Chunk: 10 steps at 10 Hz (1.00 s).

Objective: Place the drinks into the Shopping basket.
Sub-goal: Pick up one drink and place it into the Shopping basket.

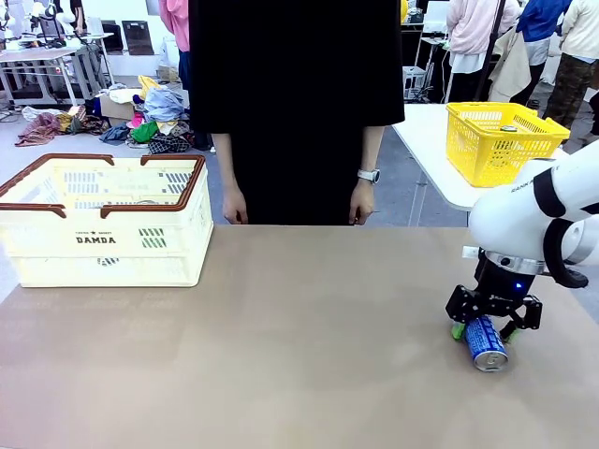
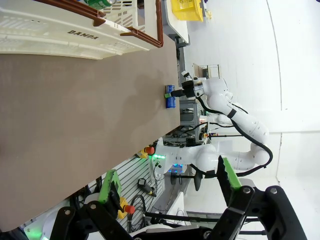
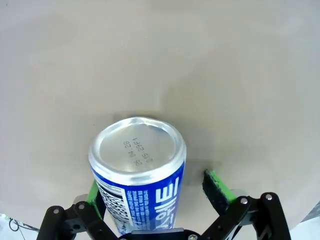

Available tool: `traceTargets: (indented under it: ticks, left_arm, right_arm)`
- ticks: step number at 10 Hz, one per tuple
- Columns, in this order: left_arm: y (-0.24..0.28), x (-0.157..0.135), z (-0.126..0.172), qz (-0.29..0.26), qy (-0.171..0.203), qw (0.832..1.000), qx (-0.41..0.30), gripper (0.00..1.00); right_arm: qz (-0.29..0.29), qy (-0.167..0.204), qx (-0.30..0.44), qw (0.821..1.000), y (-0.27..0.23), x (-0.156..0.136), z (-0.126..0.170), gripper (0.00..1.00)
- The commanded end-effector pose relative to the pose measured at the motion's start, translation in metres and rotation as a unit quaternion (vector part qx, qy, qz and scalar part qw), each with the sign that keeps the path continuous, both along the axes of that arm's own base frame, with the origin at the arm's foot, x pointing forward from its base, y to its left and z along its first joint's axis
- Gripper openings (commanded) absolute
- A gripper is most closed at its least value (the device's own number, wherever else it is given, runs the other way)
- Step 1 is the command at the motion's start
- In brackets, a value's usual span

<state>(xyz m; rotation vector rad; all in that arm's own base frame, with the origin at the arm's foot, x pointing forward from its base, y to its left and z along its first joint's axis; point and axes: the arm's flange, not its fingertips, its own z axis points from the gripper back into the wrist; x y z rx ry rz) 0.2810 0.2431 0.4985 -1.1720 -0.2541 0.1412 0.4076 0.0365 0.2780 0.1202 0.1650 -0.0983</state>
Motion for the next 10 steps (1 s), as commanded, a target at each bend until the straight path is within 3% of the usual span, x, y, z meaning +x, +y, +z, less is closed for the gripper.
traceTargets:
  ticks: [1,2,10]
  left_arm:
    - [-0.0015,-0.0020,0.0017,0.002,0.000,1.000,-0.003,1.00]
    - [-0.0015,-0.0020,0.0017,0.002,0.000,1.000,-0.003,1.00]
    - [-0.0015,-0.0020,0.0017,0.002,0.000,1.000,-0.003,1.00]
  right_arm:
    - [-0.008,-0.004,0.011,1.000,0.0033,0.0038,-0.0011,0.50]
    - [-0.003,0.002,0.013,1.000,0.0036,0.0034,-0.0007,0.00]
    - [0.008,0.019,0.043,0.999,-0.0005,0.0030,0.0013,0.00]
